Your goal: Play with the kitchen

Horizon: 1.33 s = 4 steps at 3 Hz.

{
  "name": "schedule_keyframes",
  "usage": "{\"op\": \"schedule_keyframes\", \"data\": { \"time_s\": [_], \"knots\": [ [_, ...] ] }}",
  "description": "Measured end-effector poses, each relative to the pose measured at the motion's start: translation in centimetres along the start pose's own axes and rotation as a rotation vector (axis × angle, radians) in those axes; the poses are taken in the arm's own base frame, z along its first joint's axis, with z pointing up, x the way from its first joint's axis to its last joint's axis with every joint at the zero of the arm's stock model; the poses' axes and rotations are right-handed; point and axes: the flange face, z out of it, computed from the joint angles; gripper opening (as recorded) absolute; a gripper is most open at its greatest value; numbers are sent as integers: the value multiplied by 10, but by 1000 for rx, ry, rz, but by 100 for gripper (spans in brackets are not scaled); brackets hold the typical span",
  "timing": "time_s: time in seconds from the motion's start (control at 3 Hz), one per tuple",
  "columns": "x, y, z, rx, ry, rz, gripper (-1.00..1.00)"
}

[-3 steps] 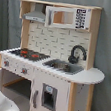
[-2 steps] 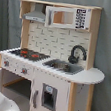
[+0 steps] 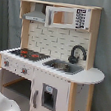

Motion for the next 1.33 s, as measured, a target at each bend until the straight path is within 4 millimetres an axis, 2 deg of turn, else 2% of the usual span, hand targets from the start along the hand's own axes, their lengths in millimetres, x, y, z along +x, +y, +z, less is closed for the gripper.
{"op": "schedule_keyframes", "data": {
  "time_s": [0.67, 1.33],
  "knots": [
    [-12, -22, 6, 31, -33, 166, 100],
    [-44, -37, 39, 20, -130, 323, 100]
  ]
}}
